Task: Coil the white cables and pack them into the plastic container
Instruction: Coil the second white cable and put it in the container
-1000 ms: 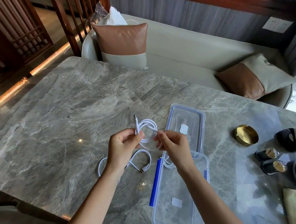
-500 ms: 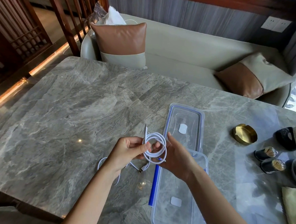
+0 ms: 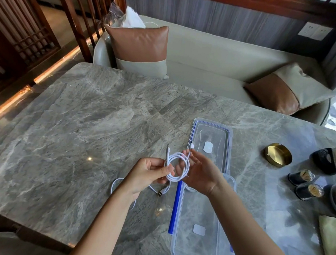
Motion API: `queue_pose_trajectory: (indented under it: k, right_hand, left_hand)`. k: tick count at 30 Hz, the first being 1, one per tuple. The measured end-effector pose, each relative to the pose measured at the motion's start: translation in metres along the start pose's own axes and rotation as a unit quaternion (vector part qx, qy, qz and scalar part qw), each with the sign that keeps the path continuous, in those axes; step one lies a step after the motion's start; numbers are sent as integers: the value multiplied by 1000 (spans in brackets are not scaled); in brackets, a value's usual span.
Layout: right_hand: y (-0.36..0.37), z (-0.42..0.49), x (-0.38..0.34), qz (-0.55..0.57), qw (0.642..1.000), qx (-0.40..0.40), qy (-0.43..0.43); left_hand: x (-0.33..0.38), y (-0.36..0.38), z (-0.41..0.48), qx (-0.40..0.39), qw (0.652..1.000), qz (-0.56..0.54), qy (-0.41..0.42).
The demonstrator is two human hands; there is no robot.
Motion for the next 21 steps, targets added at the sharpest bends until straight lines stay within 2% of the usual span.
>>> queue_pose_trajectory:
  k: [5, 8, 12, 17, 18, 21]
  right_hand:
    - [2, 3, -14, -103, 990, 4, -98]
    - [10, 0, -27, -187, 968, 2, -169]
    - [24, -8, -37, -302, 930, -24, -206]
    - [35, -12, -36, -452, 858, -60, -237]
    - [35, -12, -36, -485, 837, -63, -245]
    - [29, -12, -36, -609, 744, -63, -267]
  left_hand:
    - [-1, -6, 3, 16, 1000, -17, -1]
    - [0, -13, 6, 35, 999, -33, 1]
    - [1, -19, 9, 46, 998, -32, 10]
    - [5, -22, 13, 68, 997, 14, 33]
    - [5, -22, 14, 72, 996, 28, 38]
    - [2, -21, 17, 76, 992, 88, 45]
Point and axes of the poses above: each hand's wrist, its own z-axis towards the middle knuckle, its own y-axis out of the palm, x = y × z, the point moved 8 cm from there along z, towards the middle knuckle, and after that the axes turned 5 degrees about -y, right-handed, at the moved point
